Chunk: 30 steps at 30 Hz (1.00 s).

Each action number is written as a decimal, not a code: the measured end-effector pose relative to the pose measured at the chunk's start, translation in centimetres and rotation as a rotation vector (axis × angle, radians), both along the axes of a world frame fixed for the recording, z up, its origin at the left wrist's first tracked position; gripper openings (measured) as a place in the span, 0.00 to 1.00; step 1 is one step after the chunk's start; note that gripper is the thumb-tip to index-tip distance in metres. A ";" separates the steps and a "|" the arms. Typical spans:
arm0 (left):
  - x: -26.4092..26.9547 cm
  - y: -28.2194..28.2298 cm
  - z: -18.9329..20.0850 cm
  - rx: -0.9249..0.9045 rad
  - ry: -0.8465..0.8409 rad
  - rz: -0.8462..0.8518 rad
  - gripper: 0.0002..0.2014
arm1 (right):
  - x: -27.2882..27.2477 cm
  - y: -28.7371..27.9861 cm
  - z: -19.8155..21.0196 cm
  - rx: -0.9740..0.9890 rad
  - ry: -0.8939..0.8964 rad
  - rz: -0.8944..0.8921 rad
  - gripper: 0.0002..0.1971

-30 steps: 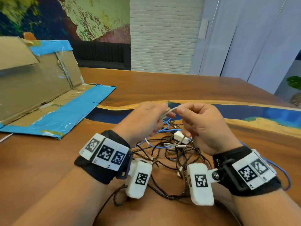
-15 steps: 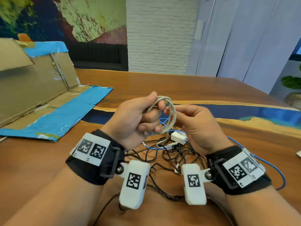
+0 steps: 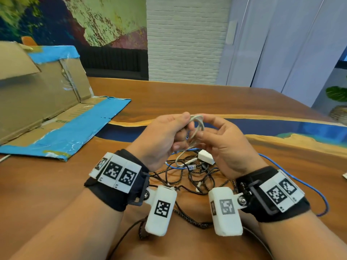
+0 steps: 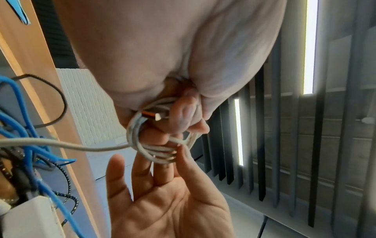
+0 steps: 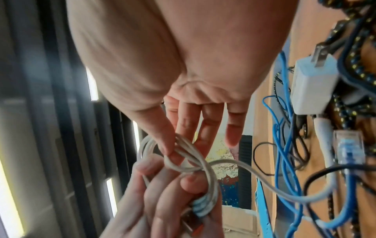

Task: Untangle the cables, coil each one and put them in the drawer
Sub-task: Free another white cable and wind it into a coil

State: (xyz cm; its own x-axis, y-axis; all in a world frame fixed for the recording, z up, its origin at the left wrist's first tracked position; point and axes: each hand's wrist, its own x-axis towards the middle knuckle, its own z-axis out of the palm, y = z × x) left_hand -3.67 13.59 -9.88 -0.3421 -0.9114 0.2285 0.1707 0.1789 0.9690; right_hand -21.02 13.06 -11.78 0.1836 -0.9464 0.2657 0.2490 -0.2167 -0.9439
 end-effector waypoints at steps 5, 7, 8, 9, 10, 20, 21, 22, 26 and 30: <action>0.6 -0.3 0.2 -0.015 0.019 0.020 0.18 | -0.4 0.7 0.8 0.050 -0.100 0.242 0.23; 0.6 -0.2 0.3 -0.034 -0.001 0.023 0.17 | -0.3 0.7 0.8 0.019 -0.042 0.196 0.26; 0.5 -0.1 0.3 -0.045 -0.015 0.024 0.17 | -0.3 0.6 0.8 0.000 0.013 0.124 0.27; 0.5 -0.1 0.3 -0.058 -0.029 0.025 0.17 | -0.4 0.3 0.8 -0.022 0.066 0.040 0.27; 0.4 -0.1 0.2 -0.071 -0.047 0.026 0.17 | -0.6 0.1 0.8 -0.038 0.109 -0.042 0.26; 0.1 -0.1 0.1 -0.157 -0.187 0.067 0.17 | -0.9 -0.1 0.7 -0.027 0.215 -0.200 0.12; 0.0 -0.1 0.1 -0.170 -0.201 0.076 0.17 | -0.7 0.0 0.7 -0.022 0.205 -0.194 0.11; 0.0 -0.1 0.1 -0.179 -0.212 0.085 0.17 | -0.5 0.1 0.7 -0.015 0.189 -0.181 0.11; 0.2 -0.5 0.0 -0.178 -0.189 0.113 0.15 | 0.0 0.1 0.7 0.050 0.049 -0.027 0.09; 0.2 -0.5 0.0 -0.168 -0.153 0.114 0.14 | 0.3 0.2 0.7 0.130 -0.044 0.067 0.13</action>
